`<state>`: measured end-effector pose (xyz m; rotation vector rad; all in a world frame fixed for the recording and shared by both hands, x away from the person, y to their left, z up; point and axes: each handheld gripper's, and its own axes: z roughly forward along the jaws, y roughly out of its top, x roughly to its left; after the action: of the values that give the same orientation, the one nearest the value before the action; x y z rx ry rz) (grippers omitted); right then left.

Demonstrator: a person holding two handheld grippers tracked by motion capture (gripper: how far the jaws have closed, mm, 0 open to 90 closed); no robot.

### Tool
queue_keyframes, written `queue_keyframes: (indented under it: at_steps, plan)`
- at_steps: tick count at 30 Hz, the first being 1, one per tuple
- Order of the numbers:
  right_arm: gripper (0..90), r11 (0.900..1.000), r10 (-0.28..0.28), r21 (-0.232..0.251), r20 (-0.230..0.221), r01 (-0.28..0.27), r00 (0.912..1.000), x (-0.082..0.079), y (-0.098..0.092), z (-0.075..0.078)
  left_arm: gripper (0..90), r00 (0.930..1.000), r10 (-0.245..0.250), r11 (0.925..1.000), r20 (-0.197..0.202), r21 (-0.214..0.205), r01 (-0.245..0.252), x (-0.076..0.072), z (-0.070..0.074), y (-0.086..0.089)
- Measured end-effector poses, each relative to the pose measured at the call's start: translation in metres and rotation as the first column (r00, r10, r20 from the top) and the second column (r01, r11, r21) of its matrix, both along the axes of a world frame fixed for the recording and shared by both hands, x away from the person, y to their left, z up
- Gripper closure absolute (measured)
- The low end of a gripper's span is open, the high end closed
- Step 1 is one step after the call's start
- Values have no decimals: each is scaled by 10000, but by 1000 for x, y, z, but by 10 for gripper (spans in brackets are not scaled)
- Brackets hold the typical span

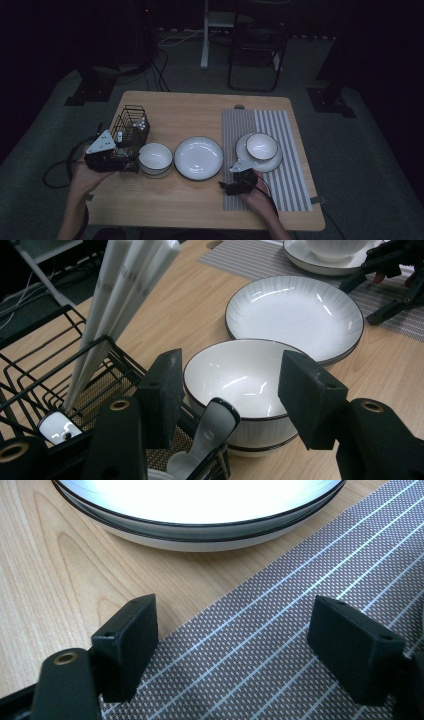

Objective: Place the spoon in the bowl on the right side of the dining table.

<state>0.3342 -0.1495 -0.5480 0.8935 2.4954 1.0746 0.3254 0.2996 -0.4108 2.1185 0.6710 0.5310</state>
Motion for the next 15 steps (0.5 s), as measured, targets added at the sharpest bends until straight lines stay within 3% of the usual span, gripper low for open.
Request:
queue_keyframes:
  at_steps: [15]
  plan:
    - [204, 10000, 12, -3, 11, -12, 10000, 0, 0, 0, 446, 9995, 302, 9994, 33, 144, -302, -1, -8, 4]
